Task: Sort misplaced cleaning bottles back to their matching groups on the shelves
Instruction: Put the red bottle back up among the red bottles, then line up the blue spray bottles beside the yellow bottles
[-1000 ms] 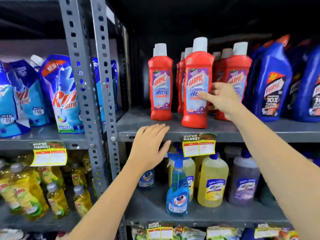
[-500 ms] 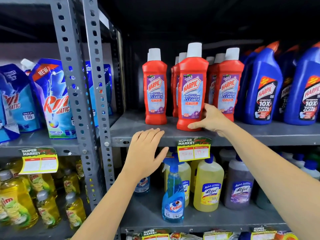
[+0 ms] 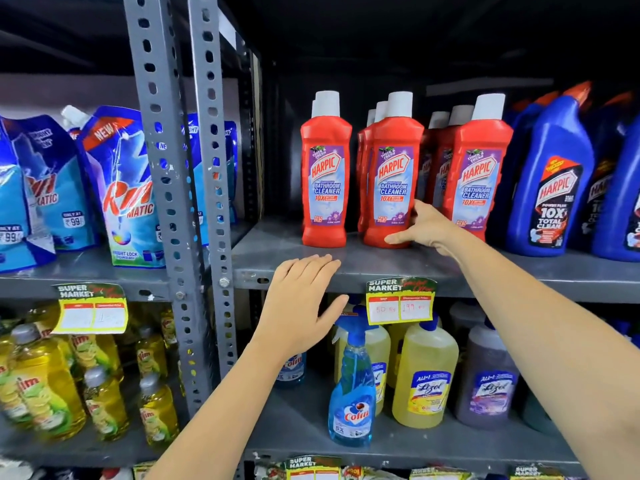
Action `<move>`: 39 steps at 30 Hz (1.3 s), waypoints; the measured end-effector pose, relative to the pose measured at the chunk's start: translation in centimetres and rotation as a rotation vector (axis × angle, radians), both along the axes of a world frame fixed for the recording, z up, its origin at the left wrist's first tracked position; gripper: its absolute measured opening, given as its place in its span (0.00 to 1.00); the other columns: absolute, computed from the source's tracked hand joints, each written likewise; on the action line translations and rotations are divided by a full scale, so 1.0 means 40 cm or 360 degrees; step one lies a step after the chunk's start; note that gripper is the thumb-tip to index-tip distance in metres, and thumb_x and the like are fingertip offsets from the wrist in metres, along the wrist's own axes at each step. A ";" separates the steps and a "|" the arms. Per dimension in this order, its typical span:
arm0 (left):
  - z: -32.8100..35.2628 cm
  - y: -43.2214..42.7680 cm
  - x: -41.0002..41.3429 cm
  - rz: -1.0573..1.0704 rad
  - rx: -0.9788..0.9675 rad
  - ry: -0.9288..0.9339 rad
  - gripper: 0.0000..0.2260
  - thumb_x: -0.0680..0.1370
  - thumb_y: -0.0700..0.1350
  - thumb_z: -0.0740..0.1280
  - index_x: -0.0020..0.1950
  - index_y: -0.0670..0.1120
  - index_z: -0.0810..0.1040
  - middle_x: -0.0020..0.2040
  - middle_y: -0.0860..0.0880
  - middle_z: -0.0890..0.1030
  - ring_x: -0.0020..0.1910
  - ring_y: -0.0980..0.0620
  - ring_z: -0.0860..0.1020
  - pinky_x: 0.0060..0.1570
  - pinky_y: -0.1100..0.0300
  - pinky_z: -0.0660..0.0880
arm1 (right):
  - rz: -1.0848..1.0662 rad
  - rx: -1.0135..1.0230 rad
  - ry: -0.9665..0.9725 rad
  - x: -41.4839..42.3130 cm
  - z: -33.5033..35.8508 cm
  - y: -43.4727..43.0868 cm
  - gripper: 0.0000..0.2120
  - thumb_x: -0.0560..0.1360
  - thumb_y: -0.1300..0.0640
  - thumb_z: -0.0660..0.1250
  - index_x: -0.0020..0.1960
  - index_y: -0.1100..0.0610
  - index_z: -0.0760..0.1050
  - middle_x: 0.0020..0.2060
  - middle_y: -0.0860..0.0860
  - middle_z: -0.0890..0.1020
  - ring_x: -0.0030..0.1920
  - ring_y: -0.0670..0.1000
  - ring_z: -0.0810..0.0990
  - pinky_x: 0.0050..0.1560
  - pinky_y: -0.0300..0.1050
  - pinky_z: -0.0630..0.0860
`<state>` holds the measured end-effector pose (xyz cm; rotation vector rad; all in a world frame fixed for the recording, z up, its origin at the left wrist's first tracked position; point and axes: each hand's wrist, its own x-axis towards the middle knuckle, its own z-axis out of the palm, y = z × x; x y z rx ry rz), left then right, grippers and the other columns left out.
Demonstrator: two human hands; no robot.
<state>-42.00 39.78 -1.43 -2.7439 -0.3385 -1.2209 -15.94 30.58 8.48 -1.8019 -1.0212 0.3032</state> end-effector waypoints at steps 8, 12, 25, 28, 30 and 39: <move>-0.004 0.003 0.002 -0.0006 0.0021 -0.0023 0.24 0.79 0.57 0.59 0.70 0.45 0.73 0.68 0.47 0.75 0.67 0.48 0.71 0.67 0.52 0.62 | 0.0182 0.0020 0.0074 0.019 -0.015 -0.004 0.39 0.67 0.71 0.75 0.73 0.56 0.64 0.64 0.56 0.79 0.63 0.54 0.78 0.66 0.53 0.73; -0.005 0.006 0.002 -0.0014 0.0032 -0.0021 0.23 0.79 0.56 0.59 0.70 0.45 0.72 0.68 0.47 0.75 0.68 0.48 0.71 0.67 0.52 0.62 | 0.0227 0.0010 0.0088 0.022 -0.024 -0.008 0.38 0.70 0.70 0.73 0.75 0.55 0.62 0.65 0.53 0.77 0.65 0.53 0.76 0.66 0.51 0.73; -0.012 0.012 0.007 -0.0042 0.0077 -0.0084 0.21 0.81 0.54 0.58 0.70 0.44 0.73 0.68 0.47 0.75 0.67 0.47 0.71 0.66 0.51 0.63 | 0.0232 0.0035 0.0106 0.019 -0.027 -0.013 0.37 0.70 0.69 0.73 0.74 0.56 0.63 0.64 0.52 0.77 0.63 0.50 0.75 0.60 0.45 0.73; -0.013 0.012 0.007 -0.0047 0.0081 -0.0070 0.22 0.81 0.54 0.58 0.70 0.44 0.72 0.68 0.47 0.75 0.67 0.47 0.71 0.66 0.50 0.63 | 0.0247 0.0062 0.0159 0.020 -0.028 -0.018 0.36 0.70 0.68 0.74 0.74 0.58 0.63 0.66 0.55 0.77 0.64 0.51 0.76 0.62 0.47 0.74; -0.013 0.010 0.002 -0.0082 0.0078 -0.0076 0.22 0.81 0.54 0.57 0.71 0.43 0.72 0.69 0.46 0.74 0.68 0.46 0.71 0.67 0.50 0.63 | 0.0237 0.0044 0.0187 0.017 -0.028 -0.032 0.37 0.71 0.64 0.74 0.75 0.58 0.61 0.65 0.55 0.78 0.61 0.50 0.78 0.58 0.44 0.75; -0.143 -0.011 -0.058 -0.0143 0.0052 -0.0138 0.22 0.81 0.46 0.61 0.74 0.40 0.68 0.78 0.42 0.60 0.78 0.44 0.54 0.74 0.44 0.50 | -0.0757 0.1739 -0.0592 -0.142 -0.089 -0.193 0.04 0.76 0.60 0.66 0.49 0.53 0.76 0.39 0.54 0.80 0.38 0.61 0.82 0.36 0.50 0.76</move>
